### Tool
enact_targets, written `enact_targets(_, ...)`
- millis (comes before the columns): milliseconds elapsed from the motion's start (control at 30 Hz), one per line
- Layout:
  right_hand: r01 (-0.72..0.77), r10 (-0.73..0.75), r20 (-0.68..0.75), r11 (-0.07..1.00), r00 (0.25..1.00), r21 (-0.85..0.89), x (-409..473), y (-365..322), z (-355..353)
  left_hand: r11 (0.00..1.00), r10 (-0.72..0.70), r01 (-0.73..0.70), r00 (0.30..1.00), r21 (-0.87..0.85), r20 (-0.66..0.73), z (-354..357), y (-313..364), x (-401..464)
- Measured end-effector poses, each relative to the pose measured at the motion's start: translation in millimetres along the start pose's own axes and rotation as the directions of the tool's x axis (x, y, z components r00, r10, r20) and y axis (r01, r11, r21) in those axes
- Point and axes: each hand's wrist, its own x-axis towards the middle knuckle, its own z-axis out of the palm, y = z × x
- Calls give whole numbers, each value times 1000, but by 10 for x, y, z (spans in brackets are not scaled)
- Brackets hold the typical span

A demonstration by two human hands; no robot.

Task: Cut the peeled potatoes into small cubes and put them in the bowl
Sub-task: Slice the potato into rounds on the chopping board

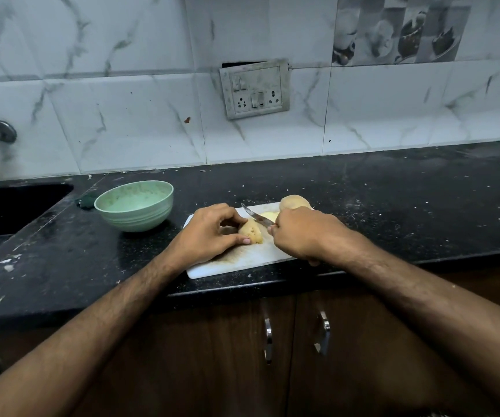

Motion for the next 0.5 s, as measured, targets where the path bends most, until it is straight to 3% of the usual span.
enact_targets(500, 8, -10, -13, 992, 1000, -127, -108, -161, 28, 998, 56, -56, 998, 40, -2, 11, -14, 15)
